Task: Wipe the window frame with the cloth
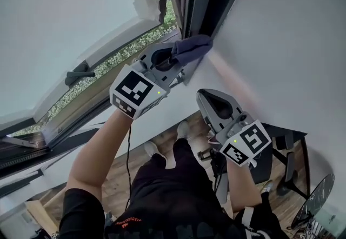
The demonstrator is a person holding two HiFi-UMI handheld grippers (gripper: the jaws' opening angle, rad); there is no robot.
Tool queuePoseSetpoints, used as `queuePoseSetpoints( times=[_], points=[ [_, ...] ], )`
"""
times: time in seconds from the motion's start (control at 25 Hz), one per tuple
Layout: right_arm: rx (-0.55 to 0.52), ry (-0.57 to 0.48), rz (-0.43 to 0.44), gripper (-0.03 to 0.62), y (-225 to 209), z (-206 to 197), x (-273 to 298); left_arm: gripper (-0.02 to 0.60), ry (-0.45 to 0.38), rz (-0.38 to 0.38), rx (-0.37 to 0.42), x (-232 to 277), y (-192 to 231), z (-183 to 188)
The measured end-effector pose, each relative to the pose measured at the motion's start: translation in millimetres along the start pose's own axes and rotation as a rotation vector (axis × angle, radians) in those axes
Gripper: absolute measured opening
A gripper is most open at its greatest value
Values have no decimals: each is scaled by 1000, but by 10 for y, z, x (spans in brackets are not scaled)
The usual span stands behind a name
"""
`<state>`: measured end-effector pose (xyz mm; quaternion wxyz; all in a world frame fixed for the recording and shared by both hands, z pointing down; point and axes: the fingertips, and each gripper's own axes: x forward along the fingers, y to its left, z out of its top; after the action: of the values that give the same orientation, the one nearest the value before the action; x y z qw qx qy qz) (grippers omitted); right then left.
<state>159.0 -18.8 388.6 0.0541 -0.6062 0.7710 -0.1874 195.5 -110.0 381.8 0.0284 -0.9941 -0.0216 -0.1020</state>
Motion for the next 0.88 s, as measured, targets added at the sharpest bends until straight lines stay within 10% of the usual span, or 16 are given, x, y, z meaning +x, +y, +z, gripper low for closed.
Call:
queuePoseSetpoints(
  times=[0.88],
  points=[
    [-82,-117,3,0,204,802,53,61,-207,7,248,-432,95,1880]
  ],
)
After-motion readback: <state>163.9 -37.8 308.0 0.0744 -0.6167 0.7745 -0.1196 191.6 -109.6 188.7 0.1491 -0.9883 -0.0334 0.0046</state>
